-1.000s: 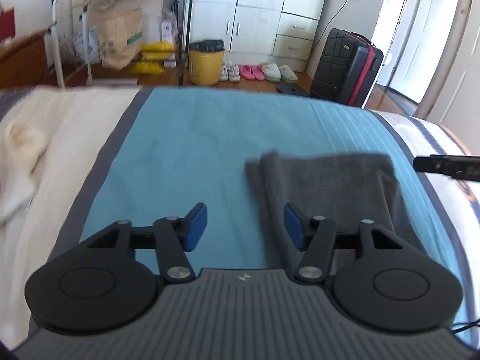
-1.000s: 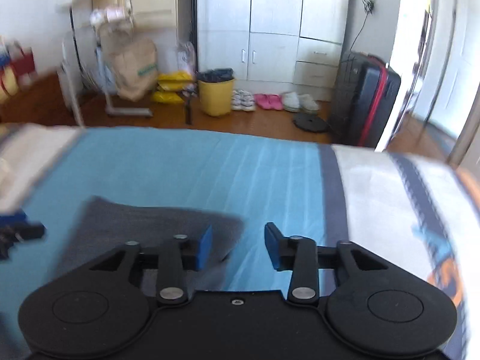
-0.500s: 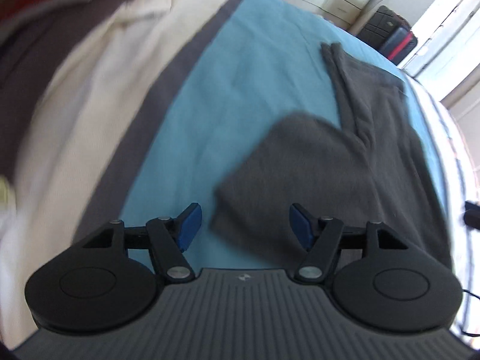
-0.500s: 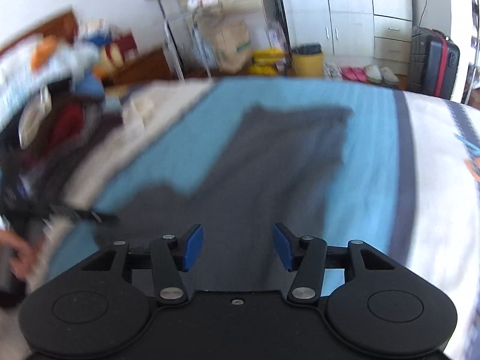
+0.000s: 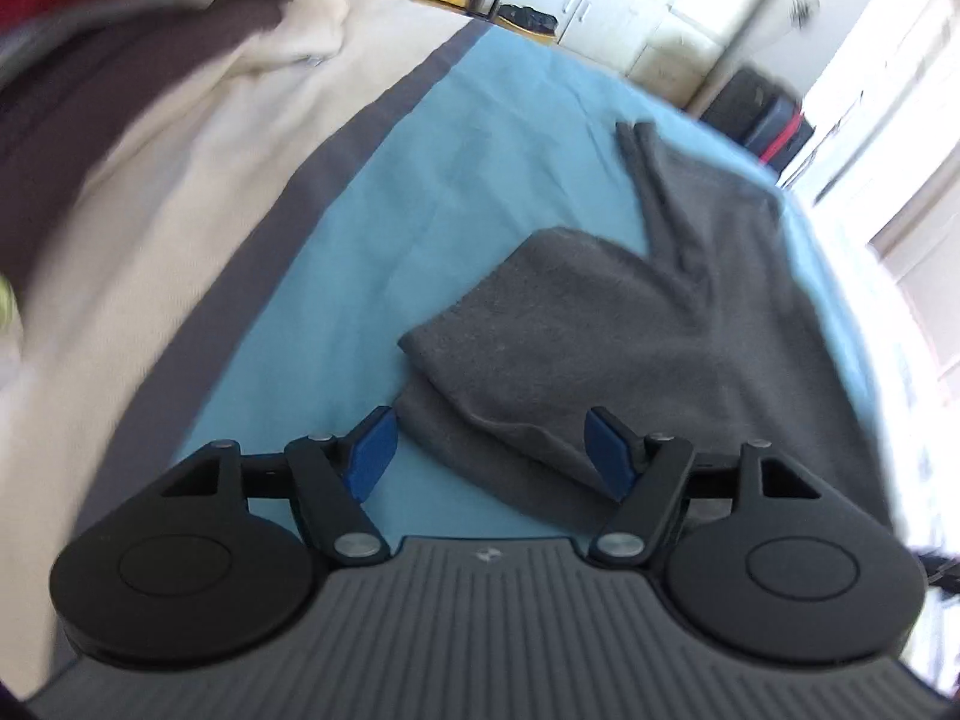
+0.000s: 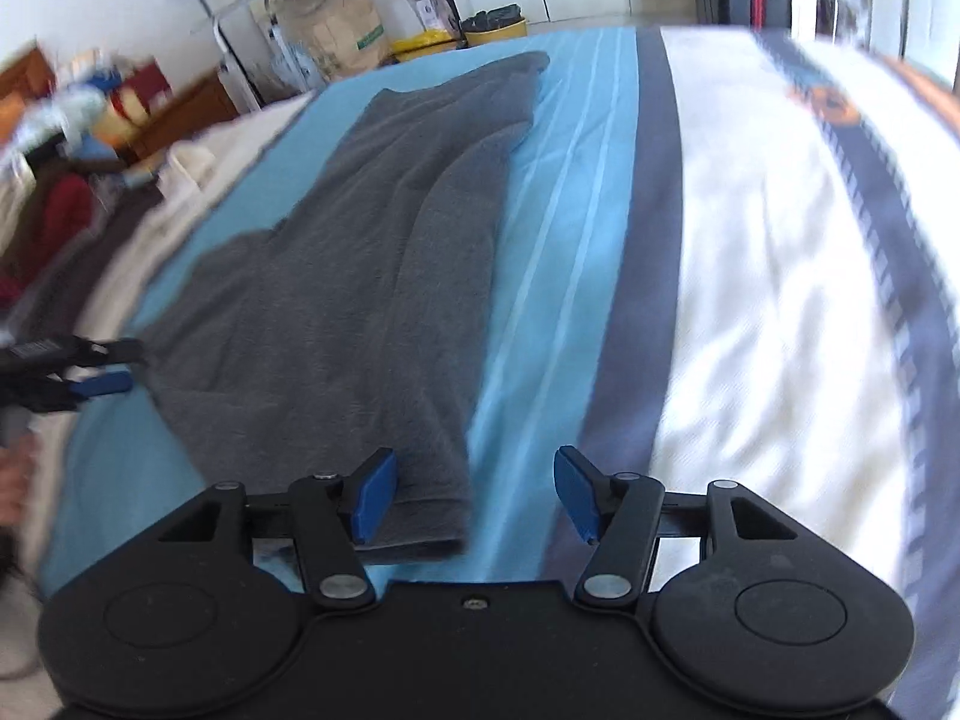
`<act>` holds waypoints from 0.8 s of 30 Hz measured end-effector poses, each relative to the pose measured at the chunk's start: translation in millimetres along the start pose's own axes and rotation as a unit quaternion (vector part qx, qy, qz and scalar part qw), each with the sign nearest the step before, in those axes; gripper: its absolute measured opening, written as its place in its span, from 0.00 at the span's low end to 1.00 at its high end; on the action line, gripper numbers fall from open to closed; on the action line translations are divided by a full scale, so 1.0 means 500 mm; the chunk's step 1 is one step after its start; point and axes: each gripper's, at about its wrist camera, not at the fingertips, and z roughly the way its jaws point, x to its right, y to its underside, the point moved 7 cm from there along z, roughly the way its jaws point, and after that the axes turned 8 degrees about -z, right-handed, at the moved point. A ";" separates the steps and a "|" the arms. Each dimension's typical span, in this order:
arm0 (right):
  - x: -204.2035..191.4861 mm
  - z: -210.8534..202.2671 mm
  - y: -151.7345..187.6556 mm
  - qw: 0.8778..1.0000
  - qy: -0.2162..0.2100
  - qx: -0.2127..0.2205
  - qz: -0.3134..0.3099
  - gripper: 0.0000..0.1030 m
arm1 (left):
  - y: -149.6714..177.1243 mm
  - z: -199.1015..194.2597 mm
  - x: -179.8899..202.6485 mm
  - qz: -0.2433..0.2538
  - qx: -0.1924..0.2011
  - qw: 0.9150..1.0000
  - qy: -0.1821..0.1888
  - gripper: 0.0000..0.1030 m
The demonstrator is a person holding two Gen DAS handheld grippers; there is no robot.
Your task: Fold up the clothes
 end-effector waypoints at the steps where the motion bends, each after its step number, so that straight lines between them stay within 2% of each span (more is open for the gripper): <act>1: -0.001 0.010 0.006 1.000 -0.023 0.004 0.013 0.61 | 0.001 0.007 0.006 0.016 0.000 1.000 -0.013 0.68; 2: -0.003 0.023 0.011 0.999 -0.044 0.006 0.026 0.61 | 0.004 0.009 0.007 0.014 0.001 1.000 -0.014 0.70; 3: -0.005 0.034 0.017 0.997 -0.066 0.009 0.038 0.46 | 0.006 0.011 0.007 0.010 0.001 1.000 -0.014 0.71; 5: -0.021 0.042 0.018 0.998 -0.065 0.017 0.020 0.10 | 0.007 0.010 0.008 0.012 0.002 1.000 -0.015 0.69; 6: -0.029 0.029 0.011 0.996 -0.075 0.032 0.017 0.09 | 0.008 0.010 0.008 0.014 0.000 1.000 -0.016 0.69; 8: -0.048 -0.011 -0.006 0.990 -0.122 0.075 0.020 0.09 | 0.010 0.006 0.005 0.022 -0.016 0.999 -0.024 0.67; 9: -0.057 -0.025 -0.012 0.987 -0.138 0.083 0.005 0.08 | 0.011 0.004 0.003 0.025 -0.025 0.999 -0.030 0.67; 10: -0.065 -0.034 -0.017 0.986 -0.145 0.082 -0.017 0.08 | 0.013 0.002 0.001 0.029 -0.033 0.998 -0.036 0.67; 11: -0.068 -0.031 -0.016 0.988 -0.134 0.076 -0.030 0.08 | 0.014 0.002 -0.001 0.026 -0.037 0.998 -0.035 0.67; 14: -0.068 -0.002 -0.003 0.995 -0.073 0.048 -0.053 0.11 | 0.014 0.002 -0.007 0.013 -0.045 0.998 -0.031 0.67; 15: -0.068 0.007 0.002 0.996 -0.052 0.039 -0.061 0.17 | 0.012 0.003 -0.009 0.008 -0.045 0.999 -0.027 0.67; 16: -0.068 0.015 0.006 0.997 -0.032 0.029 -0.069 0.17 | 0.009 0.004 -0.013 -0.001 -0.044 0.999 -0.019 0.68; 20: -0.072 0.039 0.013 0.993 0.047 -0.004 -0.104 0.35 | -0.001 0.004 -0.027 -0.050 -0.038 0.998 0.030 0.69; 22: -0.077 0.012 -0.004 0.985 0.095 0.010 -0.142 0.40 | -0.005 0.005 -0.032 -0.078 -0.039 0.995 0.057 0.69; 24: -0.088 -0.029 -0.028 0.973 0.132 0.052 -0.183 0.42 | -0.009 0.008 -0.036 -0.107 -0.044 0.990 0.083 0.69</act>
